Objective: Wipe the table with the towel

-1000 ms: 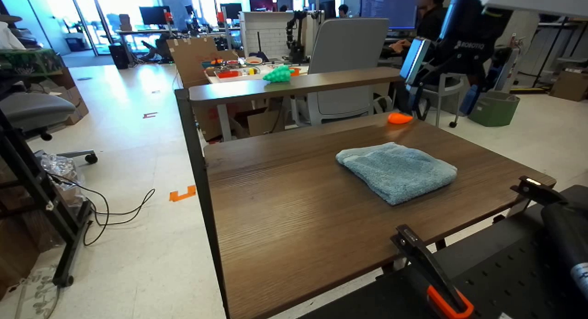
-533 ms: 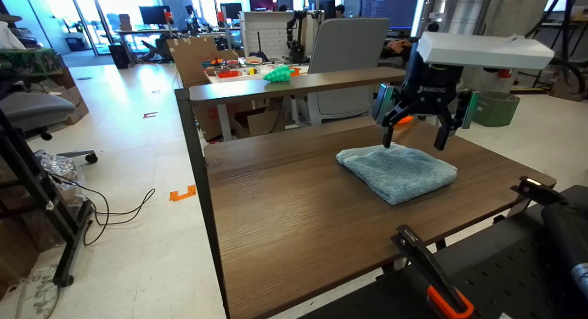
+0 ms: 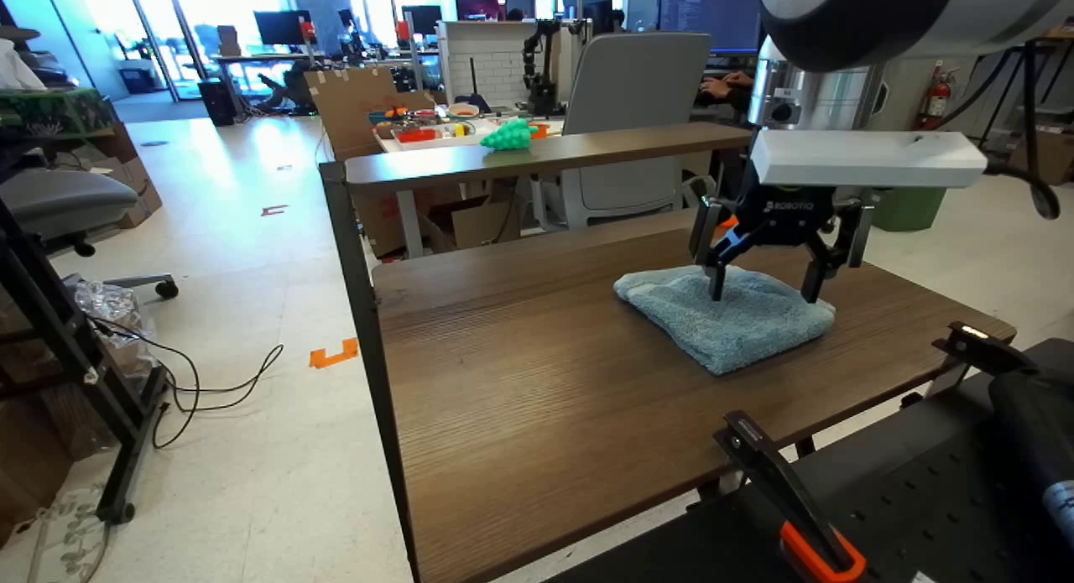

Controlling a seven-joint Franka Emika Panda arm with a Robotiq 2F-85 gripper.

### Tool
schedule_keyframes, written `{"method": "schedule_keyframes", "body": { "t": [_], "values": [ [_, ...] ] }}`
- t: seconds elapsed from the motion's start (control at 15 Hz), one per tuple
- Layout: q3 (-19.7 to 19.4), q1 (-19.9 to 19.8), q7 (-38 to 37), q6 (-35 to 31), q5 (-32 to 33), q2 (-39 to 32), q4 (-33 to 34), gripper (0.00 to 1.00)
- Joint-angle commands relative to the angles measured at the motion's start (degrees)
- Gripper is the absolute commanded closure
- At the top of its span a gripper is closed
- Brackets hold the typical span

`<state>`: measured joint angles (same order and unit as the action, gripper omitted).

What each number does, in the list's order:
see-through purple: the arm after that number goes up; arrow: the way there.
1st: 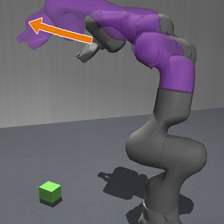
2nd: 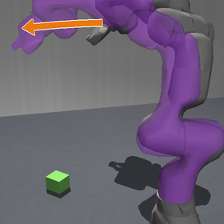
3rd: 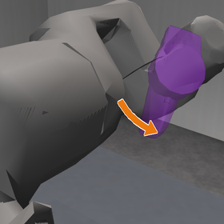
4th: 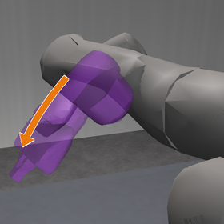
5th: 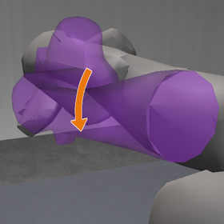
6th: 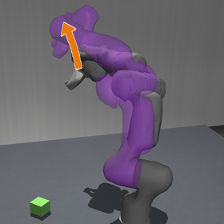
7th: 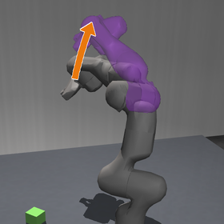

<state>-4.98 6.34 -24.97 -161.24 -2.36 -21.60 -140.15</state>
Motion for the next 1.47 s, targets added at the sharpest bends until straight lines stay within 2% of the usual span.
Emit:
{"method": "schedule_keyframes", "body": {
  "t": [0.0,0.07,0.27,0.47,0.67,0.8,0.87,1.07,1.2,1.27,1.4],
  "values": [
    [-0.9,1.0,0.0,0.1,-0.3,-0.2,0.1,0.0],
    [-1.0,1.2,-0.1,0.1,-0.1,-0.2,0.1,0.0],
    [6.3,-5.0,5.2,-7.4,-10.4,-3.7,0.6,0.0],
    [10.1,-8.2,6.2,-11.8,-16.6,-9.1,3.8,0.0],
    [8.4,-7.3,4.3,-14.7,-16.9,-13.9,6.4,0.0],
    [4.5,-4.1,2.4,-13.5,-15.4,-15.4,7.5,0.0],
    [7.1,-6.1,4.1,-12.6,-15.9,-12.1,5.4,0.0],
    [5.4,-4.8,3.4,-12.6,-15.7,-12.9,6.3,0.0],
    [5.2,-4.6,3.3,-12.6,-15.7,-12.9,6.3,0.0],
    [6.3,-5.5,3.9,-11.4,-15.7,-13.6,7.3,0.0],
    [5.1,-2.8,2.5,-11.7,-15.3,-16.0,9.2,0.0]
  ]
}}
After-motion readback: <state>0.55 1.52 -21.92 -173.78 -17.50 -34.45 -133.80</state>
